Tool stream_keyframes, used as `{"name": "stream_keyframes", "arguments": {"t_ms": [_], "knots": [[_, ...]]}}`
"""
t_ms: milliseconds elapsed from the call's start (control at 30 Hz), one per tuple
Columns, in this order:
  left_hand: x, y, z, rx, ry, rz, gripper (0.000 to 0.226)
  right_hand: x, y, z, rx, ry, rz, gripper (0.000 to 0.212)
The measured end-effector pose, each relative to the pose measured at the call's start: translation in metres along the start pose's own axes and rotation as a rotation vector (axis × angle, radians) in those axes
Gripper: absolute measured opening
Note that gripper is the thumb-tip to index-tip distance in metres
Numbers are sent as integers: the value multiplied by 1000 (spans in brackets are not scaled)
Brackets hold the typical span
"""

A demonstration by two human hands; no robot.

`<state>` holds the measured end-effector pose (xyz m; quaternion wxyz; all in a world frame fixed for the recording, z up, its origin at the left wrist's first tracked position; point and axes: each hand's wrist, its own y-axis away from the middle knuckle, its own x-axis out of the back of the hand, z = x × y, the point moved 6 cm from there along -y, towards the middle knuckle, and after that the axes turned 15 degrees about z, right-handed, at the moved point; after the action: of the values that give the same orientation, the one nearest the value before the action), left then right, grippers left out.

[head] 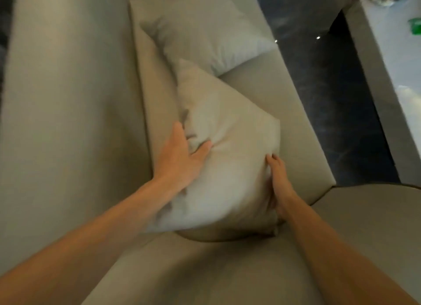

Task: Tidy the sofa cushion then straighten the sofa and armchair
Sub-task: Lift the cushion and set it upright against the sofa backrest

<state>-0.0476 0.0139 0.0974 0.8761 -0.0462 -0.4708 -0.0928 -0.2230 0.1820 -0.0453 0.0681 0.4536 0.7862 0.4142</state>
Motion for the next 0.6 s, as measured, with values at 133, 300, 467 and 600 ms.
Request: {"name": "stream_keyframes", "arguments": {"t_ms": [133, 300, 467, 600], "knots": [[82, -9, 12, -85, -34, 55, 42, -49, 46, -12, -123, 37, -195, 74], [145, -16, -63, 31, 19, 125, 36, -151, 98, -39, -40, 119, -372, 60], [137, -2, -118, 135, -22, -6, 51, -187, 141, -37, 68, 219, -350, 70], [142, -19, -95, 144, -226, -111, 48, -156, 150, -58, -54, 381, -428, 66]]}}
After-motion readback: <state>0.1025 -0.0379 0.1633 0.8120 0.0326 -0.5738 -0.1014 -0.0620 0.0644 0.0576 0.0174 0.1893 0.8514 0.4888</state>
